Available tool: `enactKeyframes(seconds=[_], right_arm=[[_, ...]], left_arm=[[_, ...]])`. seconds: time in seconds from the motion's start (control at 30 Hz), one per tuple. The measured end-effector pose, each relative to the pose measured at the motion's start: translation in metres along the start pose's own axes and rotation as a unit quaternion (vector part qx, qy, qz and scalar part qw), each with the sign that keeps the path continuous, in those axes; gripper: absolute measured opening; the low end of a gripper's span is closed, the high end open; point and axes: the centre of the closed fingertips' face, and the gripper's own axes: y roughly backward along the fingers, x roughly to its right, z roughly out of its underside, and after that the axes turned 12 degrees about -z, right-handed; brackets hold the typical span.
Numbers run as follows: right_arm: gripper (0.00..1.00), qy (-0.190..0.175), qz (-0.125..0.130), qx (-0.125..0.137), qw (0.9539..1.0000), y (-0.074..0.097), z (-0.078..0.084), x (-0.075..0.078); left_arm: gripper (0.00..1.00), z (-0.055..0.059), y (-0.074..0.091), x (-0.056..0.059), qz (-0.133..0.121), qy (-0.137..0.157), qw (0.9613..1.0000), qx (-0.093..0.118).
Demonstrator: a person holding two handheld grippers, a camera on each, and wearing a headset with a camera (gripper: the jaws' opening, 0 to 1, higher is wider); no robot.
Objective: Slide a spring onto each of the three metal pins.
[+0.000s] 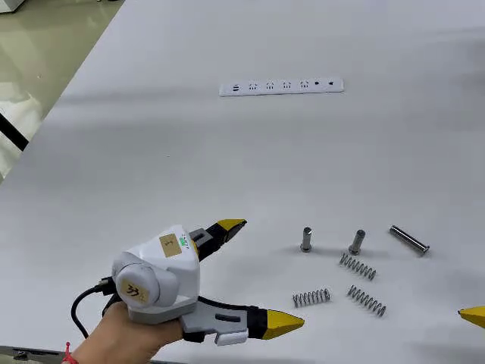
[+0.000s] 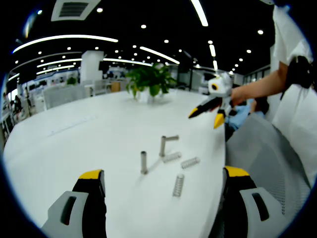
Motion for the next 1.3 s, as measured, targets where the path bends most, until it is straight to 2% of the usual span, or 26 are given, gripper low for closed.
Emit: enactKeyframes(seconds=[0.27,0.77,1.07,1.2,1.23,1.3], right_arm=[[0.75,0.008,-0.005,-0.007,0.9999,-0.004,-0.005,0.002],[0.69,0.039,-0.02,-0.034,0.9985,-0.026,-0.032,0.017],[0.59,0.054,-0.027,-0.066,0.996,-0.046,-0.047,0.033],[0.54,0.046,-0.025,-0.088,0.9947,-0.055,-0.05,0.043],[0.52,0.046,-0.026,-0.096,0.994,-0.06,-0.05,0.051],[0.48,0.04,-0.029,-0.115,0.9922,-0.063,-0.048,0.053]], left_arm=[[1.0,0.001,0.0,0.001,0.003,0.003,1.0,0.001],[1.0,0.001,-0.001,0.001,0.004,0.009,0.9999,0.007],[1.0,0.0,-0.002,0.001,0.006,0.012,0.9999,0.009],[1.0,-0.001,-0.003,0.001,0.008,0.013,0.9998,0.011],[1.0,-0.001,-0.003,0.002,0.008,0.013,0.9998,0.012],[1.0,-0.001,-0.003,0.002,0.009,0.014,0.9998,0.013]])
